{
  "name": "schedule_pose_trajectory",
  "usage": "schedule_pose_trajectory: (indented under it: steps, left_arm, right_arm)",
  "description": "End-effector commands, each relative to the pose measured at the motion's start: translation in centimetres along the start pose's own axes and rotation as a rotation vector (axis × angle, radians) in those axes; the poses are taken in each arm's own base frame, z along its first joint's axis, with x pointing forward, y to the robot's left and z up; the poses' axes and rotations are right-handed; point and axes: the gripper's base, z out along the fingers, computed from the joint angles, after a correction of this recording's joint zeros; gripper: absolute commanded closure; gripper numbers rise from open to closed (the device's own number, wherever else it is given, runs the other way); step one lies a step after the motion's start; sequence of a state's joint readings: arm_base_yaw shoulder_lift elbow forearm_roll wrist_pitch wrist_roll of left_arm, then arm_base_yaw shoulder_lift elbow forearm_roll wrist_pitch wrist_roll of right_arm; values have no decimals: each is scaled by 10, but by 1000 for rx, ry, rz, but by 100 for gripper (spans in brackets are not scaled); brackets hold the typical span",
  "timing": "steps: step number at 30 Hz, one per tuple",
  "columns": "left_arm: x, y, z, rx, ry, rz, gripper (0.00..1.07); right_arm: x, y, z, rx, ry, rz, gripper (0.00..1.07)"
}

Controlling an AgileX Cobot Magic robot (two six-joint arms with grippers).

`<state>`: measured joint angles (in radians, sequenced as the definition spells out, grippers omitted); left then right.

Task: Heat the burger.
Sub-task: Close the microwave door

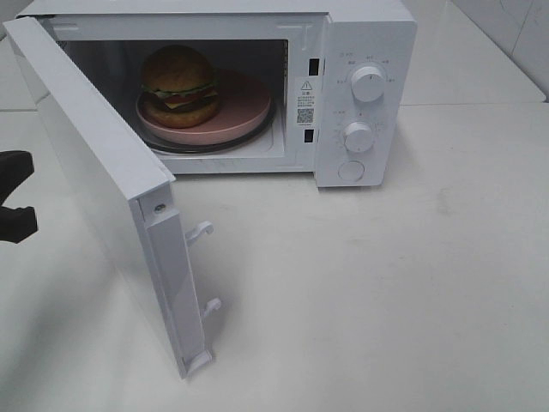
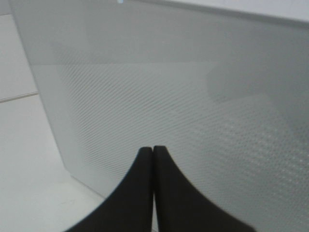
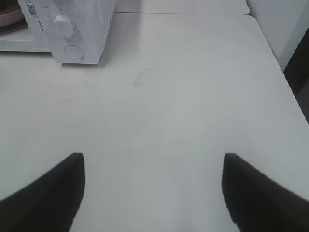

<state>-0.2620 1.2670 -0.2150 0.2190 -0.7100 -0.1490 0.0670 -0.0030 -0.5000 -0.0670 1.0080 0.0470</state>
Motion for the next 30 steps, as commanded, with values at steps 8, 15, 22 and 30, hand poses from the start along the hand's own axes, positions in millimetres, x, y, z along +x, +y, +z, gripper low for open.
schedule_pose_trajectory:
  steps: [8, 15, 22, 30]
  left_arm:
    - [-4, -12, 27, 45, -50, -54, 107]
    - [-7, -25, 49, 68, -44, -66, 107]
    - [-8, -36, 68, 81, -36, -77, 107]
    - [-13, -50, 97, 68, -42, -130, 107]
  right_arm:
    - [2, 0, -3, 4, -39, -5, 31]
    - [2, 0, -3, 4, -39, -5, 31]
    - [2, 0, -3, 4, -39, -5, 31]
    - [2, 0, -3, 4, -39, -5, 31]
